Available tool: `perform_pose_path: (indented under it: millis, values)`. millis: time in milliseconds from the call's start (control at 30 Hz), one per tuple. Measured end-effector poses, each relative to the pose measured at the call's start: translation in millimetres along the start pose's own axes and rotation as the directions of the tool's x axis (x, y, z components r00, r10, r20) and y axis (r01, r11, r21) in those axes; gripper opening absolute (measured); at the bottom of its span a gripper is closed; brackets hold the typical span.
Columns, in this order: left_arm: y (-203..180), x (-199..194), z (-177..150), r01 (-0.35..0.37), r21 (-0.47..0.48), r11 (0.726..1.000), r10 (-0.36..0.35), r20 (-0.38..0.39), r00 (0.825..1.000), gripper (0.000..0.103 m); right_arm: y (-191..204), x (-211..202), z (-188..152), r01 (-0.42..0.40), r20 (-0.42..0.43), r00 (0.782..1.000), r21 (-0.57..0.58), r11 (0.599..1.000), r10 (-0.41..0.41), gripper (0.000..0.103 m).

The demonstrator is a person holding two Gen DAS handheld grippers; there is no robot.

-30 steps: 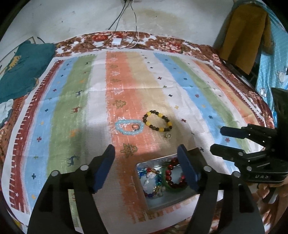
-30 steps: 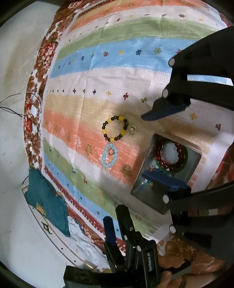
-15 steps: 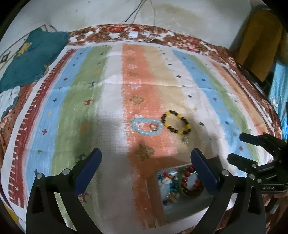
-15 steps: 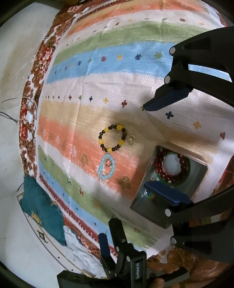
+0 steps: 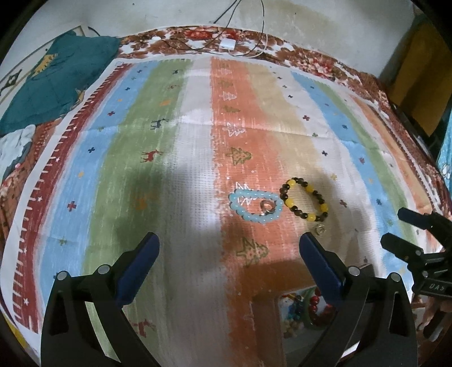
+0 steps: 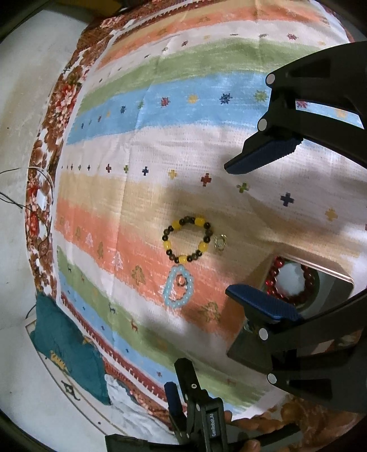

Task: Organize jewelry
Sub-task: 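Withdraw both tools toward the light blue and black-yellow bracelets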

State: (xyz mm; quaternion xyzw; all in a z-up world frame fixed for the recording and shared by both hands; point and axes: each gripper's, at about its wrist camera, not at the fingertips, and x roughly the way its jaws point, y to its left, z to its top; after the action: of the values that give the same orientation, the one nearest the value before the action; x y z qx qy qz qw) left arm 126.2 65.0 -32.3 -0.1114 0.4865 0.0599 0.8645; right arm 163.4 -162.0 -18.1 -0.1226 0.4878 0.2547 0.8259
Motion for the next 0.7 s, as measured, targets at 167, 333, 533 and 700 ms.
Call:
perform_pose_path:
  millis: [167, 333, 533, 700]
  values:
    - [1.7, 18.4, 4.0, -0.015, 0.015, 1.000, 0.016, -0.031, 0.999, 0.097, -5.7, 17.5, 4.7, 0.012, -0.039, 0.999, 0.012, 1.000, -0.012, 0.080]
    - [3.8, 28.4, 7.3, -0.021, 0.012, 1.000, 0.022, -0.050, 0.999, 0.097, -8.6, 30.6, 10.7, 0.011, -0.062, 0.998, 0.028, 1.000, -0.009, 0.080]
    - [4.0, 31.7, 9.8, -0.017, 0.016, 1.000, 0.018, -0.051, 0.999, 0.097, -9.0, 37.8, 15.7, 0.017, -0.068, 0.998, 0.026, 1.000, -0.016, 0.080]
    - [1.6, 38.6, 13.2, -0.021, 0.034, 0.999, 0.023, -0.055, 0.998, 0.097, -8.5, 43.6, 18.1, 0.024, -0.075, 0.997, 0.019, 1.000, -0.023, 0.080]
